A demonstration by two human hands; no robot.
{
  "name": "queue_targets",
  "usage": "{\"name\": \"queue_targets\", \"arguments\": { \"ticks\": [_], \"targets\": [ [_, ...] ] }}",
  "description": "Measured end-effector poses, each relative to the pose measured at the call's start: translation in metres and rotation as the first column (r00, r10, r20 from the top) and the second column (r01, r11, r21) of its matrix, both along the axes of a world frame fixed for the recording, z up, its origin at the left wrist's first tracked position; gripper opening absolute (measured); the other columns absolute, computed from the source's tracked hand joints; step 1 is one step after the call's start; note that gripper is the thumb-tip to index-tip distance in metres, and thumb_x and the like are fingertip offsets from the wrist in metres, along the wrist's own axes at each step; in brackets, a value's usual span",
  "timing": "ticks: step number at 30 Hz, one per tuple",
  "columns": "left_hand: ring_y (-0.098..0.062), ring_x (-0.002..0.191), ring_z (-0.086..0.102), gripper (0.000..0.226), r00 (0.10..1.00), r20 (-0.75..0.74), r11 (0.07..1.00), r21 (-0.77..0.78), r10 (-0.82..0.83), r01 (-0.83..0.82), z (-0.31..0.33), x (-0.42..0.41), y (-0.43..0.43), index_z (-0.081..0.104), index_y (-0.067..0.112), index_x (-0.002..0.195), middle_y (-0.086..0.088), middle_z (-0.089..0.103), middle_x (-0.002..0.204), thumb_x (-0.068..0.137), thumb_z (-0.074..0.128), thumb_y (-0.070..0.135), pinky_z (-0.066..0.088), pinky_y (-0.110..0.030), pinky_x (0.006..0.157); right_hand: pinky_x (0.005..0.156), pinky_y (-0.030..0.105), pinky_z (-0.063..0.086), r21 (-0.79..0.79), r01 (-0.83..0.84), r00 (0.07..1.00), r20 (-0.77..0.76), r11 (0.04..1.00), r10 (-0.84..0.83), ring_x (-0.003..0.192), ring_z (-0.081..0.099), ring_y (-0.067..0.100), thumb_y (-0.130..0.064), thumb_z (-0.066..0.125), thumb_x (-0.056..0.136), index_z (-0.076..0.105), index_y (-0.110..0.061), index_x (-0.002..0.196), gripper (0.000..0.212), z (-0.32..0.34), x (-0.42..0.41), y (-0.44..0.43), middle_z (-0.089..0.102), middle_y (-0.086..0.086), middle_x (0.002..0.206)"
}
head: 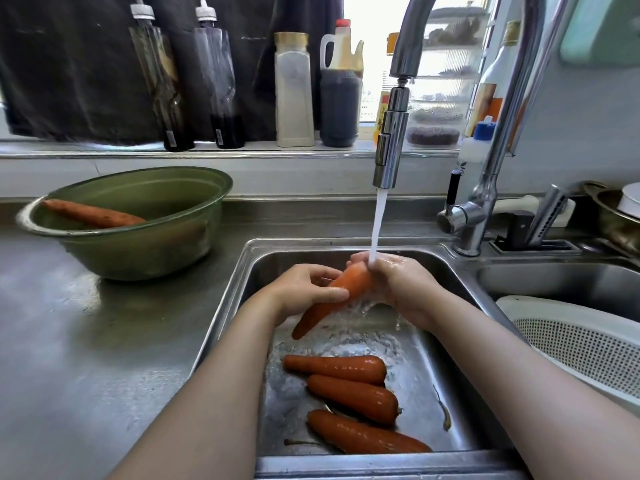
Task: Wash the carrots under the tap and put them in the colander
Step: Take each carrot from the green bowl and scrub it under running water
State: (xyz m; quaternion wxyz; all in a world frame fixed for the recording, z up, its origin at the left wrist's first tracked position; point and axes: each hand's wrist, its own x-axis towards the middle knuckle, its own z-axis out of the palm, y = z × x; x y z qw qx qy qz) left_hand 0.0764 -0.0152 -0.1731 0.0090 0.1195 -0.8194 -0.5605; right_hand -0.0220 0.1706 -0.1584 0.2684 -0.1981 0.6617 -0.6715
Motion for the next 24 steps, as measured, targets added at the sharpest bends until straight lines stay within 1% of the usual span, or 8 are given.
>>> {"name": "queue_targets", "arguments": {
  "ticks": [3, 5, 7, 10, 13, 17, 21, 24],
  "targets": [
    [-0.023, 0.113, 0.071, 0.048, 0.999, 0.036, 0.996, 0.082, -0.030, 0.027, -0.002, 0.002, -0.004, 0.072, 0.031, 0.126, -0.002, 0.077, 0.115, 0.082, 0.079, 0.049, 0.054, -0.048, 0.106, 0.085, 0.040, 0.060, -0.045, -0.096, 0.991, 0.088, 0.994, 0.100, 0.104, 0.074, 0.029, -0.019, 0.044, 0.110, 0.071, -0.012, 0.123, 0.031, 0.002, -0.002, 0.005, 0.076, 0.014, 0.117],
    [-0.025, 0.110, 0.072, 0.036, 0.994, 0.079, 0.971, 0.233, -0.073, 0.053, -0.002, 0.002, -0.002, 0.068, 0.023, 0.130, -0.012, 0.075, 0.120, 0.098, 0.065, 0.041, 0.052, -0.048, 0.107, 0.096, 0.044, 0.057, -0.049, -0.167, 0.981, 0.094, 0.985, 0.171, 0.111, 0.071, 0.031, -0.021, 0.044, 0.110, 0.066, -0.013, 0.132, 0.032, 0.001, -0.004, 0.009, 0.074, 0.015, 0.124],
    [-0.024, 0.099, 0.071, 0.040, 0.984, 0.131, 0.943, 0.326, -0.121, 0.072, 0.000, 0.002, 0.004, 0.061, 0.020, 0.136, -0.016, 0.073, 0.122, 0.105, 0.050, 0.043, 0.056, -0.042, 0.095, 0.103, 0.047, 0.053, -0.012, -0.227, 0.972, 0.049, 0.974, 0.228, 0.119, 0.068, 0.032, -0.026, 0.052, 0.106, 0.064, -0.019, 0.135, 0.032, -0.001, -0.005, 0.012, 0.071, 0.011, 0.130],
    [-0.021, 0.078, 0.066, 0.052, 0.959, 0.217, 0.901, 0.426, -0.183, 0.075, 0.003, 0.001, 0.017, 0.055, 0.014, 0.140, -0.012, 0.071, 0.099, 0.107, 0.039, 0.051, 0.055, -0.034, 0.073, 0.086, 0.038, 0.060, -0.029, -0.219, 0.975, 0.016, 0.975, 0.220, 0.112, 0.071, 0.025, -0.029, 0.053, 0.106, 0.068, -0.017, 0.125, 0.027, -0.001, 0.002, 0.009, 0.070, 0.005, 0.132],
    [-0.019, 0.063, 0.058, 0.068, 0.943, 0.281, 0.921, 0.383, -0.181, 0.063, 0.008, 0.003, 0.030, 0.063, 0.007, 0.117, -0.008, 0.064, 0.078, 0.105, 0.031, 0.065, 0.049, -0.028, 0.058, 0.068, 0.031, 0.057, -0.027, -0.172, 0.984, 0.038, 0.985, 0.173, 0.097, 0.071, 0.026, -0.025, 0.051, 0.106, 0.070, -0.014, 0.100, 0.022, 0.002, 0.012, 0.003, 0.075, 0.010, 0.121],
    [-0.017, 0.054, 0.052, 0.081, 0.938, 0.314, 0.971, 0.230, -0.143, 0.071, 0.009, 0.003, 0.034, 0.065, 0.010, 0.100, -0.005, 0.061, 0.070, 0.096, 0.026, 0.081, 0.042, -0.028, 0.053, 0.079, 0.039, 0.059, -0.041, -0.197, 0.977, 0.070, 0.979, 0.200, 0.112, 0.072, 0.031, -0.028, 0.045, 0.109, 0.066, -0.008, 0.099, 0.031, 0.004, 0.015, 0.000, 0.076, 0.009, 0.120],
    [-0.017, 0.054, 0.056, 0.076, 0.933, 0.316, 0.924, 0.380, -0.171, 0.041, 0.008, 0.002, 0.025, 0.056, 0.009, 0.126, -0.009, 0.066, 0.084, 0.095, 0.042, 0.078, 0.046, -0.026, 0.046, 0.086, 0.049, 0.059, -0.153, -0.195, 0.957, 0.186, 0.969, 0.222, 0.119, 0.069, 0.032, -0.026, 0.050, 0.107, 0.064, -0.008, 0.129, 0.032, 0.005, 0.014, 0.000, 0.072, 0.012, 0.129],
    [-0.017, 0.060, 0.059, 0.065, 0.934, 0.280, 0.854, 0.518, -0.221, 0.046, 0.011, 0.002, 0.024, 0.055, 0.005, 0.125, -0.009, 0.065, 0.091, 0.100, 0.047, 0.065, 0.049, -0.025, 0.047, 0.087, 0.050, 0.056, -0.164, -0.194, 0.944, 0.238, 0.967, 0.229, 0.118, 0.068, 0.035, -0.033, 0.043, 0.109, 0.058, -0.009, 0.136, 0.039, 0.007, 0.011, 0.002, 0.071, 0.013, 0.131]
  ]
}}
